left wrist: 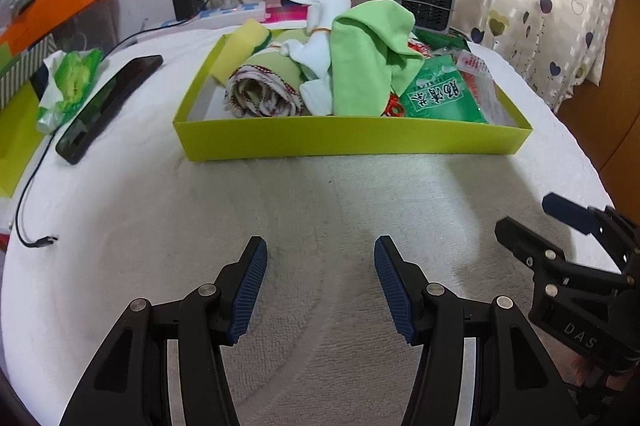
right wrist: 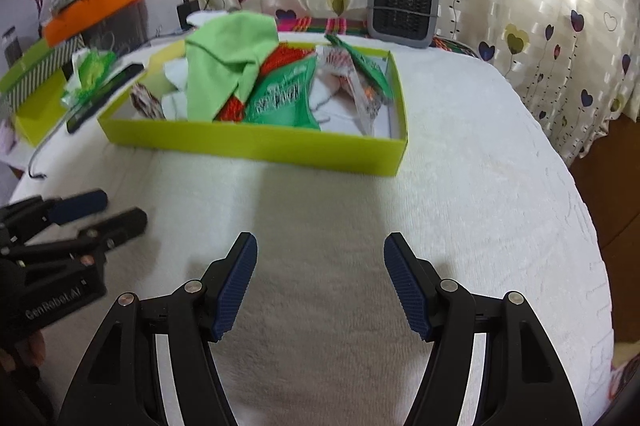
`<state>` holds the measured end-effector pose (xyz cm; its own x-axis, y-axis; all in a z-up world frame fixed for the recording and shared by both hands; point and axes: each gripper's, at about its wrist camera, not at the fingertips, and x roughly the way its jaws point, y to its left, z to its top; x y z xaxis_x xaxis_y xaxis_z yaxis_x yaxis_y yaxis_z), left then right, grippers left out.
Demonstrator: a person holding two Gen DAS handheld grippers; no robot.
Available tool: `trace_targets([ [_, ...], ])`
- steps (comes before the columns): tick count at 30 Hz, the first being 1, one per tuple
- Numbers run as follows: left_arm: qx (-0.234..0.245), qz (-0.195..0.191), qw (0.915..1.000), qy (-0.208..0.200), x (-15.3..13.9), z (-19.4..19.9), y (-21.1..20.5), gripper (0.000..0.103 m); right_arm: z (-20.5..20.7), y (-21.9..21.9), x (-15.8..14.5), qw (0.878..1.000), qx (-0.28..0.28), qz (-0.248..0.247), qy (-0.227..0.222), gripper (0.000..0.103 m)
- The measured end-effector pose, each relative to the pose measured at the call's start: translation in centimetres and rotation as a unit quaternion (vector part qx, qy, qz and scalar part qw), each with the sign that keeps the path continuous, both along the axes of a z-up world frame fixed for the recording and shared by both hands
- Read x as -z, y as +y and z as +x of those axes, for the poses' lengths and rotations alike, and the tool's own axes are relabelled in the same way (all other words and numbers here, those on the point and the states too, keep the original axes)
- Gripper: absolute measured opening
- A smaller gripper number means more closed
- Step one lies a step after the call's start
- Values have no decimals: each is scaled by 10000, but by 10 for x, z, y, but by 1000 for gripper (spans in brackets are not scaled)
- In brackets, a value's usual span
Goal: Organize soft objects
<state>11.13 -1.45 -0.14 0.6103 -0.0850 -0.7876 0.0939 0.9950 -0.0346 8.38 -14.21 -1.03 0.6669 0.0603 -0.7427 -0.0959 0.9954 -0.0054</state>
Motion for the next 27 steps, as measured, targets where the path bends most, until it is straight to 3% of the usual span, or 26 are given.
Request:
trace_targets([
  [6,-56,116,9999,-107,2,-1,-3,56,0,-5,5,9998,160,-48,125,67],
  [10,-50,98,9998,-144,4,0,-5,63,0,-7,6,9996,196,-1,188,70],
  [14,-74,243,9996,-143,4,1,-9,64,1,-6,7,9996,199,-3,207,71],
  [27,-108,204,9996,-142,4,1,-8,65,1,-6,7,9996,201,18,211,72],
])
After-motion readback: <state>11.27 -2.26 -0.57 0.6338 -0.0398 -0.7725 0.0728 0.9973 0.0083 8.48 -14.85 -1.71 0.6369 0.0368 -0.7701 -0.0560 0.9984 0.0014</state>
